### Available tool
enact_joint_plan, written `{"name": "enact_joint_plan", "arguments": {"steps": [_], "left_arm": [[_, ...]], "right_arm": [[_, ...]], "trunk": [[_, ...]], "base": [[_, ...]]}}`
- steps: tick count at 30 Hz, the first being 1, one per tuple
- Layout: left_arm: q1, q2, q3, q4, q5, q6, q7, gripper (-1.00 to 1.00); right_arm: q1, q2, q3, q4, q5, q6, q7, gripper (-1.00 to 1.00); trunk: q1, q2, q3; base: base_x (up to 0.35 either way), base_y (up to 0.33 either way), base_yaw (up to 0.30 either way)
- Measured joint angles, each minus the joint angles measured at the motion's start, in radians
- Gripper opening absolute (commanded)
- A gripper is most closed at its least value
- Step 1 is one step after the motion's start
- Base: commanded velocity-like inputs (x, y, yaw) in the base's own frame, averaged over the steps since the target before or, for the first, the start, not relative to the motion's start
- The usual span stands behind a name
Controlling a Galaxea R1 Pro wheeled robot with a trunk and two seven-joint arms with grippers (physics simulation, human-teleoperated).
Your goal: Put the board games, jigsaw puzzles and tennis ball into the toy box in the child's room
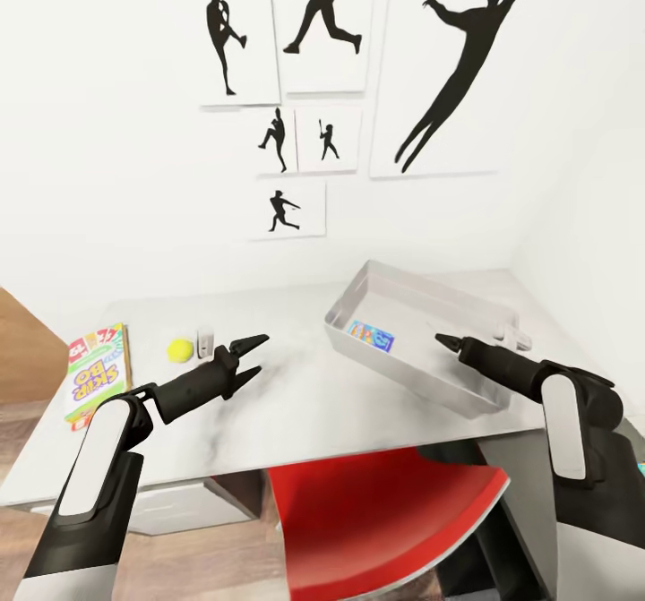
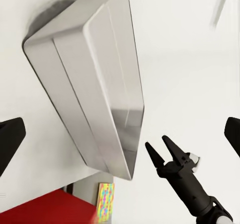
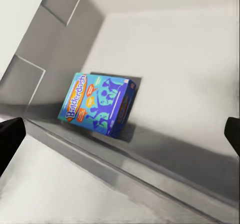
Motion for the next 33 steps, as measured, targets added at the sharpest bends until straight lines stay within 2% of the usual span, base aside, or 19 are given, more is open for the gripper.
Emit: {"name": "enact_joint_plan", "arguments": {"steps": [11, 33], "left_arm": [[0.000, 0.000, 0.000, 0.001, 0.002, 0.001, -0.001, 1.00], [0.000, 0.000, -0.001, 0.001, 0.002, 0.000, 0.000, 1.00]], "right_arm": [[-0.003, -0.005, -0.001, -0.001, 0.001, 0.000, -0.001, 1.00], [-0.005, -0.014, -0.003, -0.001, 0.001, 0.000, -0.001, 1.00]], "trunk": [[0.000, 0.000, 0.017], [0.000, 0.000, 0.053]], "base": [[-0.132, 0.000, 0.000], [-0.017, 0.000, 0.000]]}}
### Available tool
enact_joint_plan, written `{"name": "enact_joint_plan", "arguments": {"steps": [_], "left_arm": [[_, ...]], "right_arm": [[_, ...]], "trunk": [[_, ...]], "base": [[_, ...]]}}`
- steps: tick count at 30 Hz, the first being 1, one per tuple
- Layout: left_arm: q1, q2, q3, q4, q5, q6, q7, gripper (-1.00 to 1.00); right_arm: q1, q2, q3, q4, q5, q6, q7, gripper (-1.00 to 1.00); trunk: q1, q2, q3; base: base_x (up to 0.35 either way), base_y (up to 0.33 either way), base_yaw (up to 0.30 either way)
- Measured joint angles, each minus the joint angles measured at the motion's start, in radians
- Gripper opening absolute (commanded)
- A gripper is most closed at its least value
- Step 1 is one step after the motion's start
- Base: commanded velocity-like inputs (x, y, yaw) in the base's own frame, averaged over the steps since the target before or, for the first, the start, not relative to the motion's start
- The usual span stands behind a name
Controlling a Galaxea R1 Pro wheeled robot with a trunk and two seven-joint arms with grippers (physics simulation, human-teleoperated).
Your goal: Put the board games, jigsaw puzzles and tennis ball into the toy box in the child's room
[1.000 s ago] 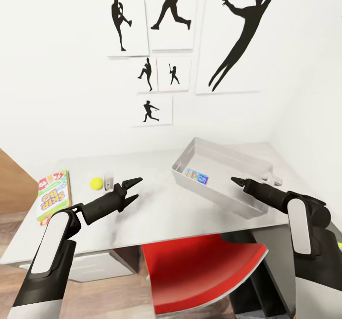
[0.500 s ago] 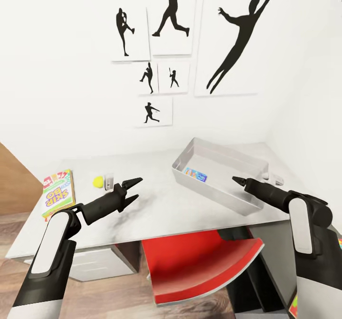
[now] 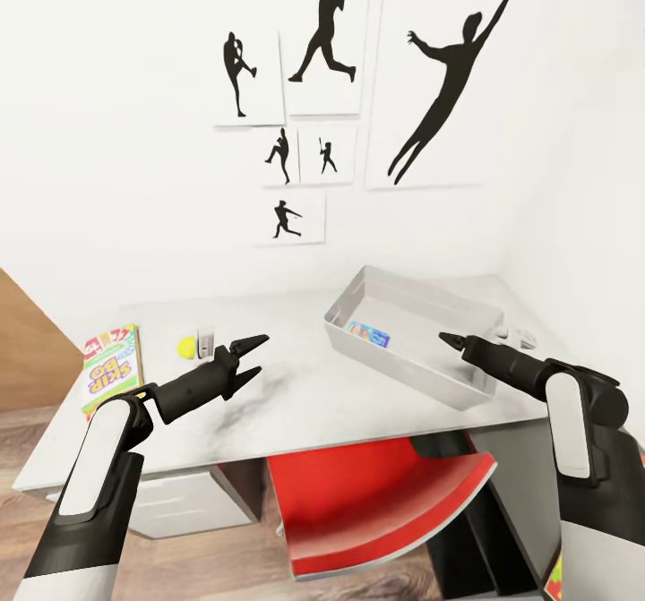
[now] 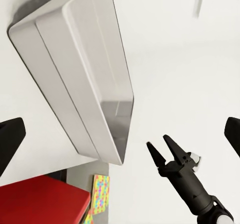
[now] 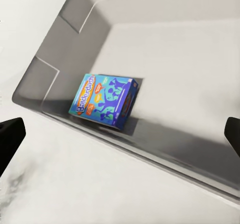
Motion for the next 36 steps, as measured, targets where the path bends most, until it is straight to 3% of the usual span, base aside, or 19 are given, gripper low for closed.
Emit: {"name": "enact_joint_plan", "arguments": {"steps": [19, 36], "left_arm": [[-0.001, -0.002, -0.001, 0.000, -0.001, 0.000, 0.000, 1.00], [-0.002, -0.005, -0.002, -0.001, 0.000, -0.001, 0.000, 1.00]], "right_arm": [[0.001, 0.000, 0.000, 0.000, 0.000, 0.000, 0.000, 1.00], [0.000, -0.001, 0.000, 0.000, 0.000, 0.000, 0.000, 1.00]], "trunk": [[0.000, 0.000, 0.031], [0.000, 0.000, 0.058]], "base": [[-0.001, 0.006, 0.000], [0.000, 0.102, 0.000]]}}
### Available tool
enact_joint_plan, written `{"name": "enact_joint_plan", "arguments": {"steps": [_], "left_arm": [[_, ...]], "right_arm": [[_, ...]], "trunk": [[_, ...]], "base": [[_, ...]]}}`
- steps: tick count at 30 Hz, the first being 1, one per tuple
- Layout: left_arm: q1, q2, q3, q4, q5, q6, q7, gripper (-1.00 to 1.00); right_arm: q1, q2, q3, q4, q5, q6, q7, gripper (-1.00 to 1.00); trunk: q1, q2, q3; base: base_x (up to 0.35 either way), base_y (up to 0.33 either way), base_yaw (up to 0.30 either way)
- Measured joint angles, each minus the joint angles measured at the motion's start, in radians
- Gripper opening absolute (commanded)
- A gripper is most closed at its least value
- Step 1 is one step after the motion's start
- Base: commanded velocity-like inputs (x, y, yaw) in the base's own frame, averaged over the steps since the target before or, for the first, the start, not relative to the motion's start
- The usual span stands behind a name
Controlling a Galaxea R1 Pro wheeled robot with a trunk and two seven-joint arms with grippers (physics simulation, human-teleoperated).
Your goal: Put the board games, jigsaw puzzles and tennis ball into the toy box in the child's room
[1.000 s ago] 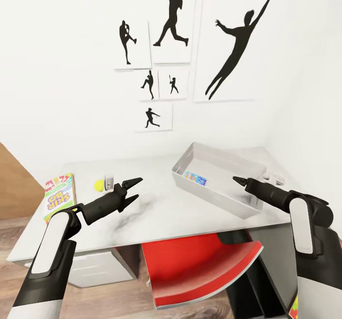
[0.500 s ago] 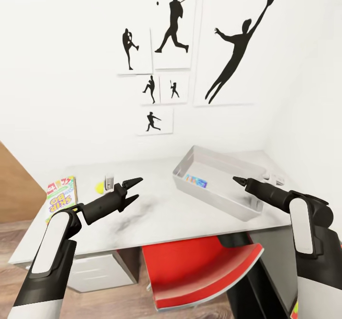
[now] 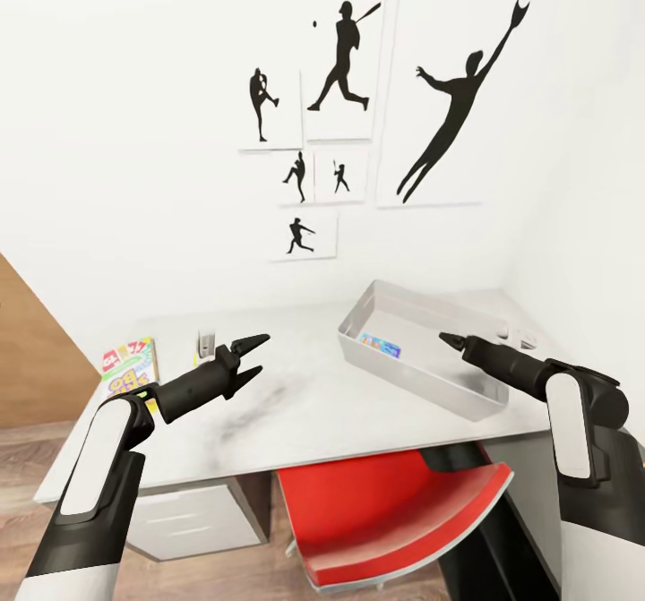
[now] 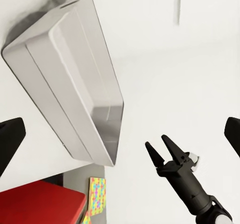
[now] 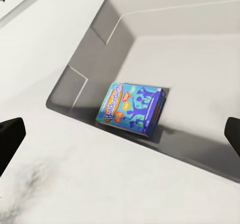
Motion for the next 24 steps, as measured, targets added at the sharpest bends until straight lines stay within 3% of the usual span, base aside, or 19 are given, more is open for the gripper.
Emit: {"name": "enact_joint_plan", "arguments": {"steps": [12, 24], "left_arm": [[0.000, -0.001, -0.001, 0.000, 0.000, 0.000, 0.000, 1.00], [-0.001, 0.001, -0.013, -0.001, 0.001, 0.001, 0.000, 1.00]], "right_arm": [[-0.001, 0.000, 0.000, 0.000, 0.000, 0.000, -0.001, 1.00], [-0.003, -0.001, 0.000, 0.000, 0.000, 0.000, -0.003, 1.00]], "trunk": [[0.000, 0.000, 0.019], [0.000, 0.000, 0.039]], "base": [[0.000, 0.016, 0.008], [0.000, 0.039, 0.091]]}}
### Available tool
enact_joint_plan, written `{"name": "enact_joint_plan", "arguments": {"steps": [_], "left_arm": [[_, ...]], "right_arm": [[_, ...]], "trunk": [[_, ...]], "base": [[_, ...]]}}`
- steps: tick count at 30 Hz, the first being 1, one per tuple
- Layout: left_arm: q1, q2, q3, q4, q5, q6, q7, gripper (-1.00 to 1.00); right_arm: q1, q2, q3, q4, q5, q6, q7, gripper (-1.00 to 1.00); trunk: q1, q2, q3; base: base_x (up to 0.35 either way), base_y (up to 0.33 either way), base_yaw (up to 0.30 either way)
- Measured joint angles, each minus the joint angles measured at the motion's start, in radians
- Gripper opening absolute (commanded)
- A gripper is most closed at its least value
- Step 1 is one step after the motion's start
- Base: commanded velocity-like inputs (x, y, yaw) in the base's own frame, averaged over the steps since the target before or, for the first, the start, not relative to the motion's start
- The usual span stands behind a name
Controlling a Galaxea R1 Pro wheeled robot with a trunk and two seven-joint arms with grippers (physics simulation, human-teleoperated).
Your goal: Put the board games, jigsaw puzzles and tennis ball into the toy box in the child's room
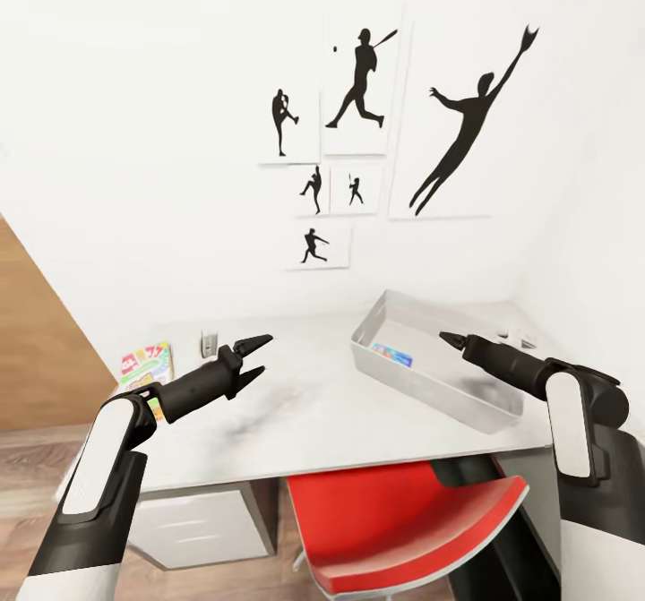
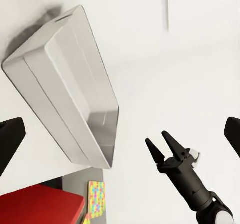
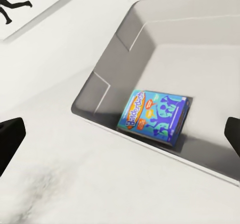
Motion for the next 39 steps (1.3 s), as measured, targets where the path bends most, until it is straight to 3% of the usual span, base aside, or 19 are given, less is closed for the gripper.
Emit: {"name": "enact_joint_plan", "arguments": {"steps": [20, 39], "left_arm": [[-0.002, 0.001, -0.004, 0.000, 0.000, 0.001, 0.000, 1.00], [-0.002, 0.000, -0.005, 0.000, -0.001, 0.000, 0.000, 1.00]], "right_arm": [[-0.002, -0.001, 0.000, 0.000, 0.000, 0.000, -0.003, 1.00], [-0.002, 0.000, -0.002, 0.000, 0.000, 0.000, -0.003, 1.00]], "trunk": [[0.000, 0.000, 0.029], [0.000, 0.000, 0.053]], "base": [[-0.016, 0.076, 0.118], [-0.003, 0.008, -0.133]]}}
